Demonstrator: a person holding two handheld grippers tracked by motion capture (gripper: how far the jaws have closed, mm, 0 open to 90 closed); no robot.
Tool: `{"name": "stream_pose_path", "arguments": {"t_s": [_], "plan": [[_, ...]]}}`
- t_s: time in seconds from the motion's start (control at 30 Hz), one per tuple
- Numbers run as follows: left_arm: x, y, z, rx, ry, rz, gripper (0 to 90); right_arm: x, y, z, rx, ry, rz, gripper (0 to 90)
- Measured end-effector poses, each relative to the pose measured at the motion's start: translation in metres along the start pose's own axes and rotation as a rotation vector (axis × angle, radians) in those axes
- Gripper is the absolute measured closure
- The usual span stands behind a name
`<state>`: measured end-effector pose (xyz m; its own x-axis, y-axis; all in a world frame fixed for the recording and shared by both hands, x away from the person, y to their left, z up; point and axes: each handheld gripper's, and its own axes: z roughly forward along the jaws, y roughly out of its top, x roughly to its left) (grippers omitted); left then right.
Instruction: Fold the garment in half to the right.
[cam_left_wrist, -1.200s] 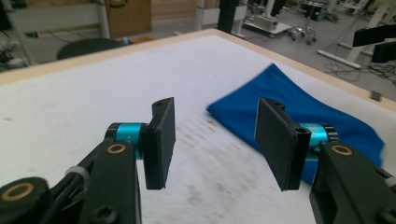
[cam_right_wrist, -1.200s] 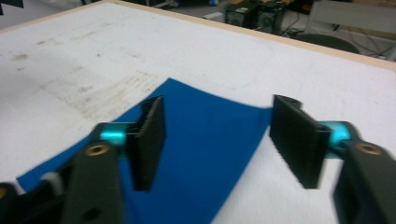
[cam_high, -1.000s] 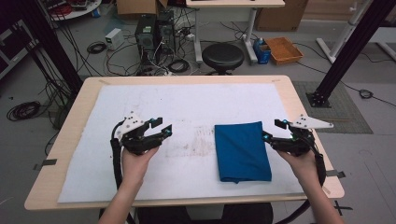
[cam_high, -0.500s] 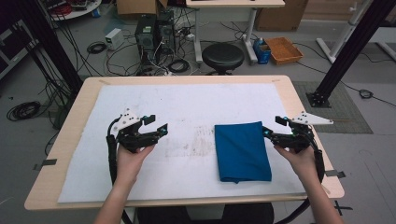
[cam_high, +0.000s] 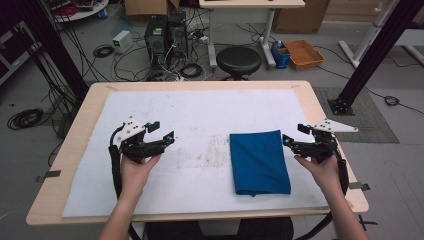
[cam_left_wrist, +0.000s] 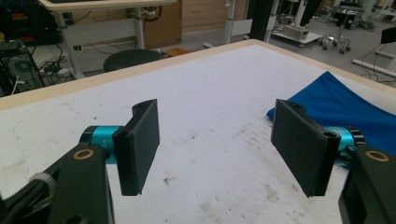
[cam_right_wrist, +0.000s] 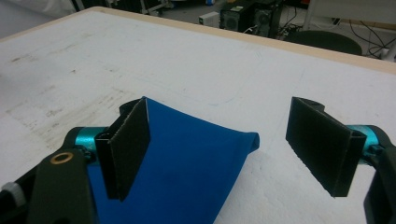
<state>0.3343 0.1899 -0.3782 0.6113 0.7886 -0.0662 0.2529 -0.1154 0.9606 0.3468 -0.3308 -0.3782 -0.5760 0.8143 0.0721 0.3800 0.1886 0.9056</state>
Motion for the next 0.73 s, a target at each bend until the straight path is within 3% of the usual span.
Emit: {"name": "stream_pose_path", "arguments": {"t_s": [0.73], "plan": [[-0.0025, -0.0047, 0.0017, 0.031, 0.0, 0.016, 31.9, -0.0077, -0.0026, 0.0017, 0.009, -0.007, 0.014, 21.8]]}}
